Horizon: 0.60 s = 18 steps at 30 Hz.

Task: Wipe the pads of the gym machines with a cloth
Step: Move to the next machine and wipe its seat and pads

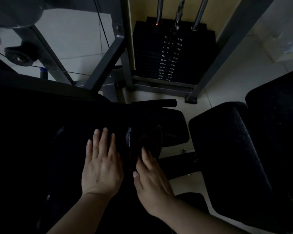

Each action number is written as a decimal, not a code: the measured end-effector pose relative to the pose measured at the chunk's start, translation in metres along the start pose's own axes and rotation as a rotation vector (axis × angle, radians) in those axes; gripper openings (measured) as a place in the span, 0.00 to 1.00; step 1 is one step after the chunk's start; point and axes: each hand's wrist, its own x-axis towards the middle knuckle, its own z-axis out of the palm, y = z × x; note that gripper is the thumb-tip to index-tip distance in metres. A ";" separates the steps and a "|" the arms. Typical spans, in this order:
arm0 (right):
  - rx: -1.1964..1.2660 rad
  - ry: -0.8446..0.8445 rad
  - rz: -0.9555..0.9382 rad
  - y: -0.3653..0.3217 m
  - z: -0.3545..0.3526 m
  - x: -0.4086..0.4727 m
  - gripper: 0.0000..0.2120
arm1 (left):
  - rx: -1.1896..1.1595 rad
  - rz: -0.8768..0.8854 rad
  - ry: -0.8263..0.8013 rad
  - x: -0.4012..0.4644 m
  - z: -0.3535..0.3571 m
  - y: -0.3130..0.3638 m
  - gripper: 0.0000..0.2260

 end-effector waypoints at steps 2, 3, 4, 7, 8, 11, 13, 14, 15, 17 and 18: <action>-0.141 -0.019 -0.016 0.005 -0.011 0.029 0.32 | 0.002 0.003 0.001 0.001 0.001 -0.001 0.26; -0.179 -0.008 0.007 0.007 -0.016 0.048 0.30 | 0.003 0.004 0.002 0.001 0.001 -0.001 0.26; -0.192 0.017 0.049 0.010 -0.019 0.069 0.29 | 0.000 0.003 0.005 0.001 0.002 -0.001 0.26; -0.220 0.136 0.141 0.019 -0.030 0.124 0.29 | -0.007 0.000 0.019 0.001 0.002 0.000 0.26; -0.222 0.154 0.168 0.021 -0.033 0.140 0.28 | 0.000 0.000 0.021 0.001 0.003 0.000 0.26; -0.167 0.199 0.286 0.022 -0.046 0.178 0.28 | 0.004 0.000 0.029 -0.001 0.004 0.000 0.26; -0.166 0.210 0.292 0.020 -0.051 0.183 0.29 | 0.005 -0.003 0.027 0.000 0.004 0.001 0.26; -0.180 0.206 0.247 0.020 -0.051 0.178 0.29 | 0.005 -0.004 0.029 0.000 0.003 0.000 0.26; -0.196 0.192 0.190 0.021 -0.050 0.168 0.30 | 0.004 -0.003 0.033 0.001 0.003 0.000 0.26; -0.204 0.161 0.087 0.024 -0.043 0.141 0.33 | -0.001 0.000 0.040 0.001 0.004 0.000 0.25; -0.208 0.151 0.054 0.024 -0.038 0.126 0.35 | -0.001 0.002 0.038 0.001 0.004 0.000 0.25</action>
